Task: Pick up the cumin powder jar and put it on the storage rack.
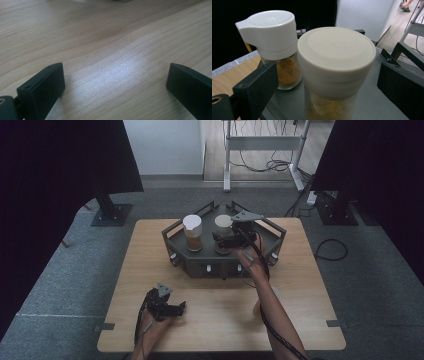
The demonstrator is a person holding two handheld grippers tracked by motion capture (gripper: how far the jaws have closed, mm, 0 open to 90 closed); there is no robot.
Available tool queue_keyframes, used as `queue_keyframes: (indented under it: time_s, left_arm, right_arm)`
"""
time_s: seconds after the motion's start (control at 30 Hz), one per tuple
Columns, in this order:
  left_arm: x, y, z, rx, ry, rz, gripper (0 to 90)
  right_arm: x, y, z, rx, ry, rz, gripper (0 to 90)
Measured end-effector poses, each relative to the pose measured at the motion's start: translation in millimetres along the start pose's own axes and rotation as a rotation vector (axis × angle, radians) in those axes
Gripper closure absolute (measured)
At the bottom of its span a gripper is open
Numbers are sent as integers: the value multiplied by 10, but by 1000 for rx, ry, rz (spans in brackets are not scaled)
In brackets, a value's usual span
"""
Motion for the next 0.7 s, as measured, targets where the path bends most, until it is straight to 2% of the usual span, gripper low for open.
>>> queue_keyframes:
  time_s: [0.7]
  left_arm:
    - [1, -1, -1, -2, -1, 0, 15]
  right_arm:
    - [-309, -70, -79, -3, -13, 2, 30]
Point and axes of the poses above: each handheld gripper's, and its own axes: x roughly forward along the jaws, z roughly out of its top, y roughly to its left, the point moved 6 cm from there along x, roughly forward along the jaws, and after that the axes turned 5 degrees about -y, right-handed, at the moved point
